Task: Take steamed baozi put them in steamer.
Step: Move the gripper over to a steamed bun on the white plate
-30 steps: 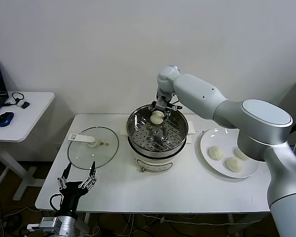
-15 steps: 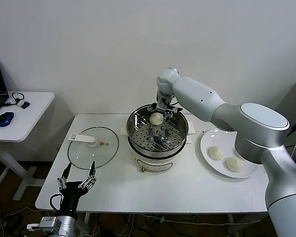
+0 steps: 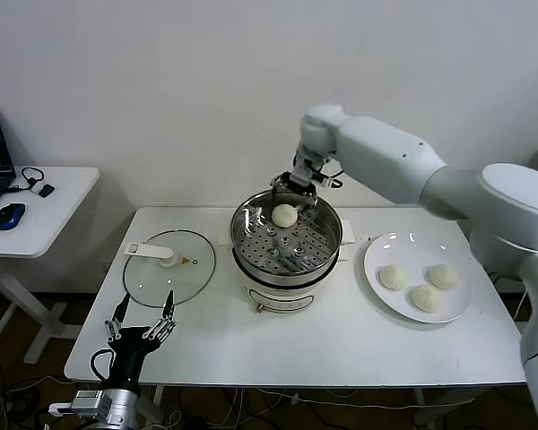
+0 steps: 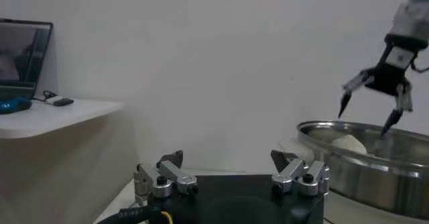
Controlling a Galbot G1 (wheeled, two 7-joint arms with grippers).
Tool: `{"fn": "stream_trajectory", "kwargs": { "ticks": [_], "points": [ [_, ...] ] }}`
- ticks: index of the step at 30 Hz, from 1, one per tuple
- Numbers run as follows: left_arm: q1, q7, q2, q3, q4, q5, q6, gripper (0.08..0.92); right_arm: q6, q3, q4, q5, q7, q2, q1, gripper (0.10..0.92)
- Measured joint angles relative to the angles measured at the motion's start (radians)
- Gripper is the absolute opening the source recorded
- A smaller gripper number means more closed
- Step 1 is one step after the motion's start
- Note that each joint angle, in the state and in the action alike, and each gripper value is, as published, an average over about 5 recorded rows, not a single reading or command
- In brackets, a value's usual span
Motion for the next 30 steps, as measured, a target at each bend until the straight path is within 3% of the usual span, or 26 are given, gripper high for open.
{"fn": "stream_trajectory", "kwargs": {
  "ticks": [14,21,30],
  "points": [
    [0.017,0.007,0.005,-0.005,-0.023,-0.002,0.006,0.823,-0.279,-0.171,0.132,0.275,-0.037,-0.343,0.100,0.823],
    [0.009,0.007,0.005,-0.002,-0.034,0.003,0.017,0.823,-0.364,-0.150,0.149,0.291,-0.036,-0.468,0.023,0.823],
    [0.025,0.005,0.004,-0.010,-0.045,0.000,0.017,0.823,-0.421,-0.035,0.126,0.243,-0.029,-0.518,-0.151,0.823]
  ]
}}
